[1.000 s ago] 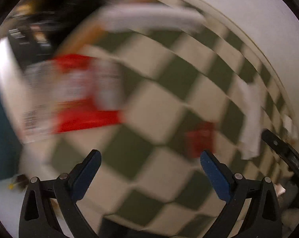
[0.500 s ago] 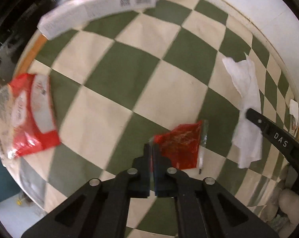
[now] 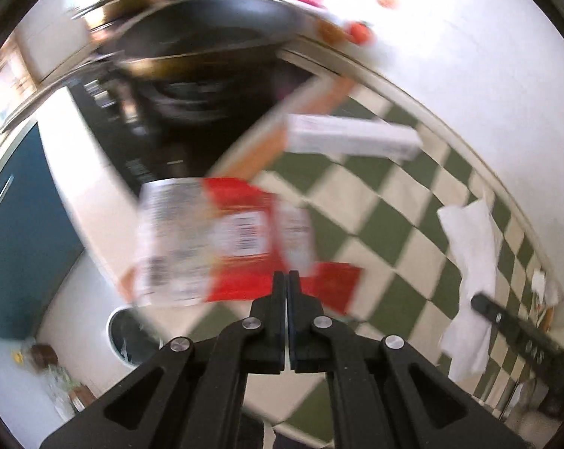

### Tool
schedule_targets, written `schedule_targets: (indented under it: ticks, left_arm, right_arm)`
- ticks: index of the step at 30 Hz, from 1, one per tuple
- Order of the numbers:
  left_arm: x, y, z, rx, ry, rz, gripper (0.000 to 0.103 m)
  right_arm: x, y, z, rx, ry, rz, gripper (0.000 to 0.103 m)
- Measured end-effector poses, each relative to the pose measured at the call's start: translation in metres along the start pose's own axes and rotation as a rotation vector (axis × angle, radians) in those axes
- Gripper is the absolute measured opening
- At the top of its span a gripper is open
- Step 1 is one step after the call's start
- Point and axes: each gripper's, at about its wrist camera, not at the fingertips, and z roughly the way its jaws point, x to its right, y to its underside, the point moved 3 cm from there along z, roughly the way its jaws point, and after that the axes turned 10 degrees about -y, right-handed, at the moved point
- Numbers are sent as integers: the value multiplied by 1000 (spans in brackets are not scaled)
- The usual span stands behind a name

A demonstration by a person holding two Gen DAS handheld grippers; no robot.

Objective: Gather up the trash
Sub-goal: 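Grasp the small red sachet with the left tool while the right tool grasps the white paper towel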

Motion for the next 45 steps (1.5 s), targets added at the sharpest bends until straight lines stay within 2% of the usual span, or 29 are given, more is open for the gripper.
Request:
schedule_targets:
  ticks: [2, 4, 6, 8, 11, 12, 13, 14, 17, 21, 24, 27, 31, 32, 33, 34, 35, 40, 45]
  left_arm:
    - [-47, 7, -9, 9, -17, -76, 0]
    - [-76, 17, -8, 5, -26, -127, 0]
    - [-101, 27, -2, -35, 21, -177, 0]
    - [-112, 34, 7, -65, 88, -214, 0]
    - [-93, 41, 39, -163, 232, -241, 7]
    - [-85, 44, 44, -188, 273, -251, 16]
    - [-70, 46, 59, -226, 342, -271, 31]
    - [-60, 47, 67, -252, 380, -282, 35]
    - [-15, 48, 91, -309, 460, -267, 36]
    - [31, 42, 103, -320, 456, -214, 36]
    - [57, 35, 116, -333, 407, -195, 36]
    - [65, 31, 132, -348, 337, -190, 36]
    - [70, 21, 133, -293, 289, -210, 35]
    - [71, 19, 134, -283, 277, -216, 34]
    - [72, 18, 135, -276, 256, -216, 23]
    - [73, 18, 136, -271, 231, -208, 6]
    - [74, 18, 137, -269, 215, -200, 2]
    - [70, 27, 124, -211, 194, -175, 0]
    - [58, 35, 108, -193, 233, -185, 0]
  right_arm:
    - [-45, 12, 15, -39, -55, -54, 4]
    - [-82, 25, 28, -74, -84, -112, 4]
    - [-105, 35, 39, -96, -100, -123, 4]
    - [-108, 39, 45, -98, -76, -115, 4]
    - [-85, 42, 50, -90, -4, -76, 4]
    - [-71, 42, 50, -80, 26, -49, 4]
    - [-59, 41, 46, -73, 50, -33, 4]
    - [-45, 39, 45, -64, 74, -15, 4]
    - [-5, 37, 36, -35, 143, 31, 4]
    - [32, 32, 29, -8, 176, 70, 4]
    - [54, 30, 25, 11, 187, 94, 4]
    - [69, 28, 25, 18, 182, 121, 4]
    - [82, 29, 32, 9, 174, 140, 4]
    - [84, 30, 33, 3, 171, 142, 4]
    - [86, 31, 35, -2, 170, 140, 4]
    - [85, 31, 35, -6, 170, 139, 4]
    - [86, 32, 36, -9, 167, 141, 4]
    - [86, 32, 29, -3, 167, 132, 4]
    - [88, 27, 21, 19, 161, 130, 4]
